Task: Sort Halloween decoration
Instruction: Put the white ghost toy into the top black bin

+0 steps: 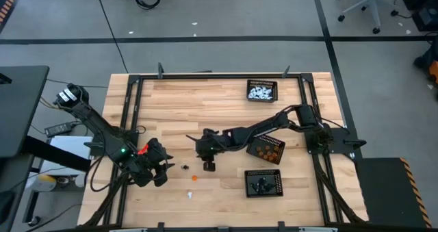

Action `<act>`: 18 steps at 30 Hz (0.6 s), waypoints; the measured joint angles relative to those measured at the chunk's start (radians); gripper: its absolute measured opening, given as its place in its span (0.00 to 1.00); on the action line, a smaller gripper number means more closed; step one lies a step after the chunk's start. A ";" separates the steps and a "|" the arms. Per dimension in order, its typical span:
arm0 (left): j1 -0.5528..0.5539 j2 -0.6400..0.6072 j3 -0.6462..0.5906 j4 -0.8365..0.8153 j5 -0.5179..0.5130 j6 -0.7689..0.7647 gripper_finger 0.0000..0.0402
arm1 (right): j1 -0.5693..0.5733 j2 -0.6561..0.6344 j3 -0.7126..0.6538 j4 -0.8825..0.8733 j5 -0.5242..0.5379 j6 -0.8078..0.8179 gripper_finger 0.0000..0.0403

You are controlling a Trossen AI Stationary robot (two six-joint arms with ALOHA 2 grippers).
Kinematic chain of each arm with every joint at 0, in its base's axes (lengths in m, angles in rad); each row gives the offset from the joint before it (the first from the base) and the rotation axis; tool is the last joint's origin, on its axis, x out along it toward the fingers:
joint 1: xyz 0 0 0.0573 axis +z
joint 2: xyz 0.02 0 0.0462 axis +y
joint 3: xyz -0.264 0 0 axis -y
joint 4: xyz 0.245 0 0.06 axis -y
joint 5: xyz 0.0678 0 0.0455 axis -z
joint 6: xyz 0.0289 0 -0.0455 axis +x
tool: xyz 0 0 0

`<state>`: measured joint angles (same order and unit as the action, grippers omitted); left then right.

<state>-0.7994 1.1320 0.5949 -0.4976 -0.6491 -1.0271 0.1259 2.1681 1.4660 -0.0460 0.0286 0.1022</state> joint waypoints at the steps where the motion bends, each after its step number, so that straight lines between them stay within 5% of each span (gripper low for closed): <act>1: 0.000 0.000 0.000 0.000 0.000 0.000 0.37 | 0.001 0.000 0.000 0.006 0.026 -0.012 0.36; 8: 0.000 0.000 0.000 0.001 0.000 0.000 0.37 | -0.006 0.049 0.002 0.058 0.059 -0.052 0.49; 18: 0.000 0.000 0.000 0.008 0.045 -0.010 0.37 | -0.015 0.088 0.001 0.127 0.160 -0.040 0.48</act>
<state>-0.7994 1.1320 0.5949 -0.4892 -0.6044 -1.0369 0.1110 2.2562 1.4666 0.0812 0.1890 0.0621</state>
